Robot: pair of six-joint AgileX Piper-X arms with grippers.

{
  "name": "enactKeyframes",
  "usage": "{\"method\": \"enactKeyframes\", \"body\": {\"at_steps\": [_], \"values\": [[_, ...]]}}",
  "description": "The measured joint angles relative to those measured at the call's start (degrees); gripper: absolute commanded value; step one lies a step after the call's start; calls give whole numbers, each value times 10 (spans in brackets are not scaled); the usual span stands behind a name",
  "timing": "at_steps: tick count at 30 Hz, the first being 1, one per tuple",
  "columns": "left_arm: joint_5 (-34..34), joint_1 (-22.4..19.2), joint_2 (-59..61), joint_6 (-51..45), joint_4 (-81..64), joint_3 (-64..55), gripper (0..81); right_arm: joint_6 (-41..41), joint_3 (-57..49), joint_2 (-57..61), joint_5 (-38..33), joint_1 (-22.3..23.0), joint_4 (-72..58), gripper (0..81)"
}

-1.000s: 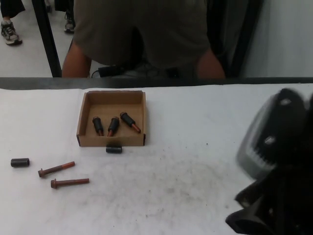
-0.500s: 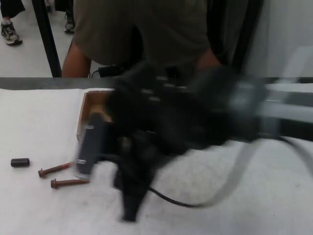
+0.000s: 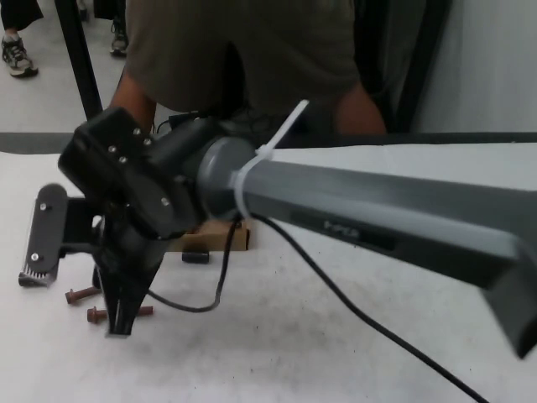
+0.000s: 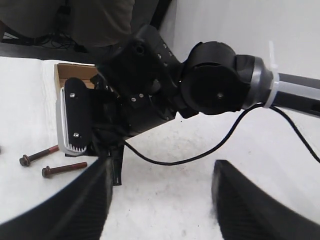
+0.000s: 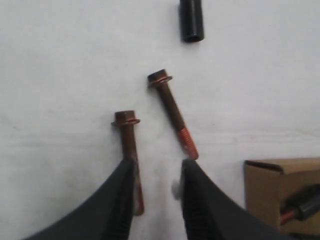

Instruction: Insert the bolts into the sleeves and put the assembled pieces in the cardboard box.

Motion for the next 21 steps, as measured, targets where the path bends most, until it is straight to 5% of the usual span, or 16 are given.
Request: {"method": "enactKeyframes", "body": {"at_steps": [21], "values": [[1,0,0,0,0,0,552,-13,-3,51,-16,5,-22,303]]}}
